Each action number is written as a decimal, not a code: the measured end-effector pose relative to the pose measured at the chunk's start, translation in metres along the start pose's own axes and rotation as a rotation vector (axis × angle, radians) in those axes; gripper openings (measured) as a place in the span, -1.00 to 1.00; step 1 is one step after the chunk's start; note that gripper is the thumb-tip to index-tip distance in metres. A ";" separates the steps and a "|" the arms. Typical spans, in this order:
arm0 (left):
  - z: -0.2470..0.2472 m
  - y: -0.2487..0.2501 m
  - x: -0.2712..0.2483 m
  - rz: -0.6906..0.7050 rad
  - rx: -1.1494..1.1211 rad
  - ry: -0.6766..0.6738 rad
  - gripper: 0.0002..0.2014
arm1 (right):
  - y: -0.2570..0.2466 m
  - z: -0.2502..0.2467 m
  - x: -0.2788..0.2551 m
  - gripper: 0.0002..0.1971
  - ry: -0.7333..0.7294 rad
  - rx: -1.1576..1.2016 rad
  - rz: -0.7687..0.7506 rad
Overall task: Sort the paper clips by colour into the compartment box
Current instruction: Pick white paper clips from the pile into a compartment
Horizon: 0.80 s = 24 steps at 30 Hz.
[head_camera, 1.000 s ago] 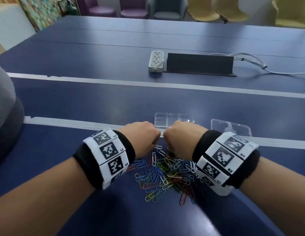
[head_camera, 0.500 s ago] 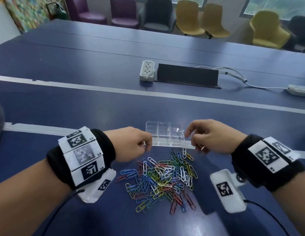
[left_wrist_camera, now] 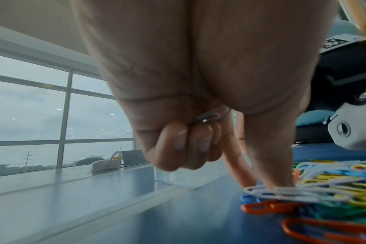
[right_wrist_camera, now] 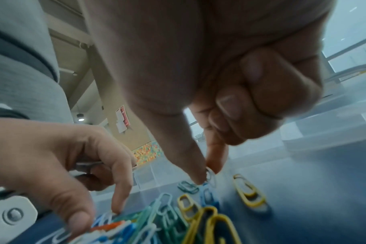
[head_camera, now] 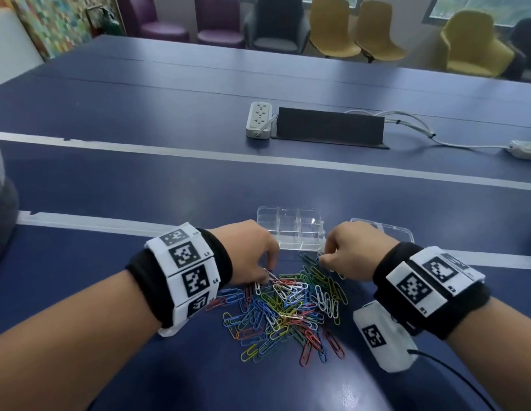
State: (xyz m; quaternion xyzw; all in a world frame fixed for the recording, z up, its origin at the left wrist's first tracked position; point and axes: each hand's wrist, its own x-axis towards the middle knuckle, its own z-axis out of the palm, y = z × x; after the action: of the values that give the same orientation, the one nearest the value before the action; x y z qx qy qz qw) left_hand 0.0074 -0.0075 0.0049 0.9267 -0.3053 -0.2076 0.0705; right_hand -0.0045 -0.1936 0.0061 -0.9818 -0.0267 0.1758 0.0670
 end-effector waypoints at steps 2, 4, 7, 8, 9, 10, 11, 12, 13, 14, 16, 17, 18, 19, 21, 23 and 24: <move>-0.002 0.001 0.001 0.018 -0.003 0.005 -0.84 | 0.002 -0.003 -0.003 -0.82 -0.035 0.053 -0.015; -0.002 0.003 0.001 0.026 0.006 0.005 -0.89 | 0.006 -0.005 -0.008 -0.84 -0.088 0.181 -0.028; -0.002 0.004 0.001 0.037 0.028 -0.003 -0.89 | 0.009 -0.006 -0.013 -0.83 -0.193 0.480 -0.040; -0.003 0.004 0.001 0.032 0.016 -0.007 -0.91 | 0.009 -0.005 -0.015 -0.84 -0.231 0.578 -0.049; -0.003 0.002 0.000 0.025 -0.013 -0.007 -0.94 | 0.010 -0.004 -0.017 -0.84 -0.260 0.653 -0.063; -0.005 0.000 -0.001 0.018 -0.049 0.001 -0.95 | 0.011 -0.003 -0.018 -0.84 -0.283 0.710 -0.079; -0.006 -0.002 -0.002 0.009 -0.086 0.008 -0.94 | 0.012 -0.003 -0.020 -0.84 -0.305 0.763 -0.090; -0.008 -0.004 -0.004 -0.003 -0.126 0.006 -0.91 | 0.013 -0.003 -0.021 -0.83 -0.330 0.813 -0.081; -0.009 -0.006 -0.006 -0.018 -0.168 -0.008 -0.90 | 0.014 -0.003 -0.022 -0.82 -0.355 0.839 -0.063; -0.009 -0.007 -0.007 -0.032 -0.201 -0.027 -0.90 | 0.015 -0.003 -0.022 -0.78 -0.369 0.830 -0.051; -0.009 -0.009 -0.007 -0.052 -0.242 -0.057 -0.91 | 0.013 -0.001 -0.024 -0.72 -0.305 0.608 -0.068; -0.009 -0.009 -0.007 -0.063 -0.264 -0.068 -0.91 | 0.013 0.000 -0.025 -0.71 -0.235 0.452 -0.094; -0.009 -0.009 -0.007 -0.075 -0.295 -0.074 -0.91 | 0.011 0.000 -0.027 -0.72 -0.175 0.312 -0.125; -0.009 -0.009 -0.007 -0.084 -0.326 -0.078 -0.92 | 0.008 0.001 -0.029 -0.73 -0.135 0.228 -0.151; -0.011 -0.009 -0.009 -0.084 -0.369 -0.089 -0.90 | 0.003 0.002 -0.035 -0.85 -0.100 0.216 -0.180; -0.013 -0.010 -0.009 -0.070 -0.405 -0.097 -0.89 | 0.001 0.005 -0.037 -0.89 -0.084 0.167 -0.193; -0.013 -0.012 -0.009 -0.063 -0.421 -0.096 -0.89 | 0.001 0.007 -0.036 -0.82 -0.089 0.137 -0.189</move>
State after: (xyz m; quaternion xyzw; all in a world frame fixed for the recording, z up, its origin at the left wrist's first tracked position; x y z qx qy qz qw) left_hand 0.0129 0.0070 0.0167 0.8898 -0.2289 -0.3125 0.2413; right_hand -0.0412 -0.1969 0.0115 -0.9592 -0.1097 0.2138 0.1489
